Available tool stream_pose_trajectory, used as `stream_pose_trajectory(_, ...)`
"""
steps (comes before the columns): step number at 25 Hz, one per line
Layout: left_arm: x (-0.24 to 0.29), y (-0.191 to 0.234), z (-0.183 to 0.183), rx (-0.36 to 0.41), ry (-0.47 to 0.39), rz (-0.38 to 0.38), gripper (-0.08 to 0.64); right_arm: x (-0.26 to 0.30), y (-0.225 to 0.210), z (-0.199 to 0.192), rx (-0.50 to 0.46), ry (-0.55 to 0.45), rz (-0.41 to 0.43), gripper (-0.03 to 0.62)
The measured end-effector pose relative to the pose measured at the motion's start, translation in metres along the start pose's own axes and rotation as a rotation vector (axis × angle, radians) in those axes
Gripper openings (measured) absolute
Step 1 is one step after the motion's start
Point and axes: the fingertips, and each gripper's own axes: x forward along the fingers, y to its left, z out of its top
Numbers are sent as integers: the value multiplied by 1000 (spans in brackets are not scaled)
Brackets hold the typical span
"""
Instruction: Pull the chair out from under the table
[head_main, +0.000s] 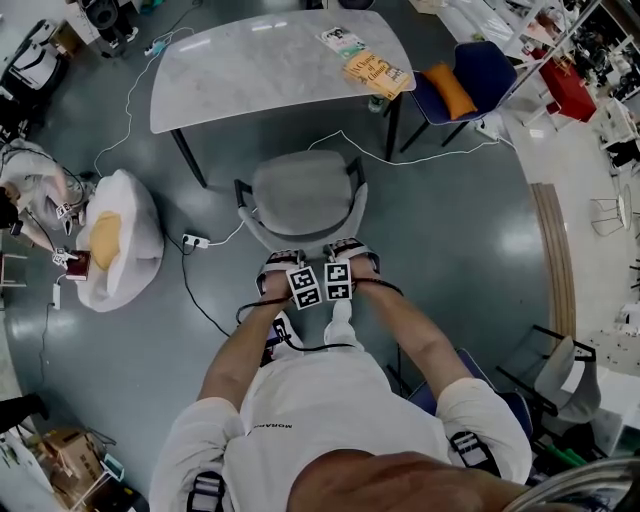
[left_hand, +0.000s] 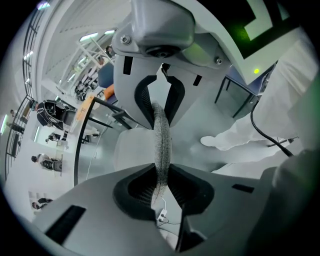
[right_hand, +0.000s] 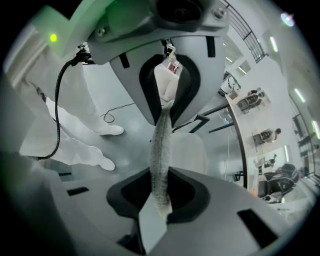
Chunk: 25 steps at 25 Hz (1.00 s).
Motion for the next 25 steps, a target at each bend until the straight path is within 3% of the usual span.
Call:
stream_pose_trajectory(16,-21,-32,4,-56,-16,-66,67,-20,32,9,12,2,53,86)
stream_pose_trajectory(25,-23,-36,5,-37,-14,-84,71,-23,36,9,19,21,62,97)
